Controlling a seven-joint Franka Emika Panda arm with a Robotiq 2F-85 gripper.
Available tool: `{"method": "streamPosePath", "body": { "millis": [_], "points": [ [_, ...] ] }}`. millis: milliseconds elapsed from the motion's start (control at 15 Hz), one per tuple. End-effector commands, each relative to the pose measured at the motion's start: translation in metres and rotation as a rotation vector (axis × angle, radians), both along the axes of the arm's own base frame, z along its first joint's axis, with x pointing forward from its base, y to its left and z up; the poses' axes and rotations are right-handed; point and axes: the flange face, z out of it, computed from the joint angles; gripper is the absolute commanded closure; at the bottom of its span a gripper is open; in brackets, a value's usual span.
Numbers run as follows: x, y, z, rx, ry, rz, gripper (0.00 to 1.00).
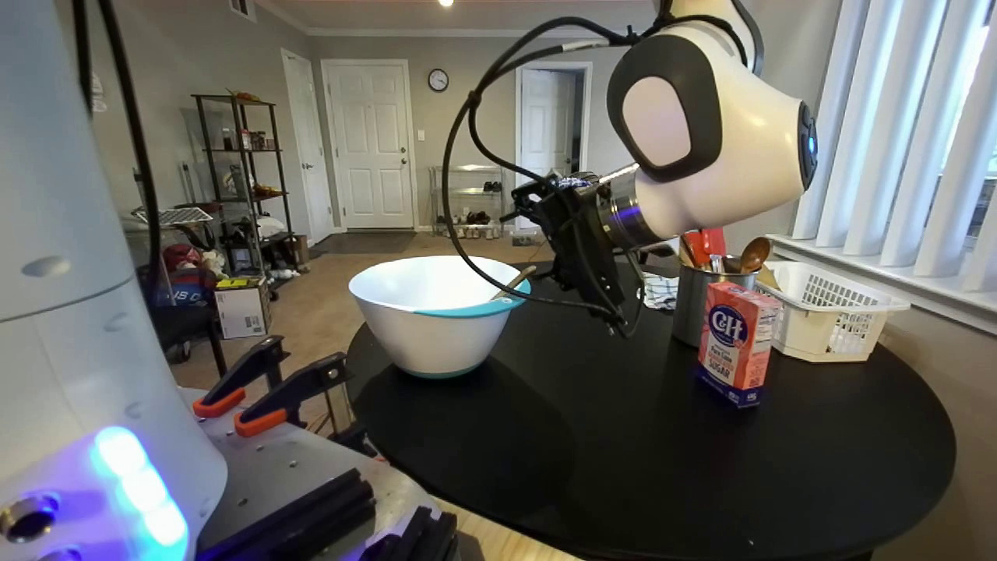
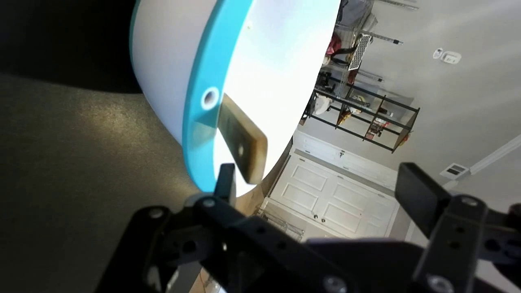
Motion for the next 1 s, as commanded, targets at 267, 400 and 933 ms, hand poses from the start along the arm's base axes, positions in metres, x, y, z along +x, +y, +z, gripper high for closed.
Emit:
{"method": "streamPosePath", "body": {
  "millis": [267, 400, 933],
  "points": [
    [-0.014, 0.021, 0.016, -0.052, 0.006, 0.064, 0.0],
    [-0.011, 0.026, 0.009, -0.079, 0.023, 0.053, 0.0],
    [-0.008, 0.034, -0.007, -0.225, 0.065, 0.038, 0.0]
  ]
}}
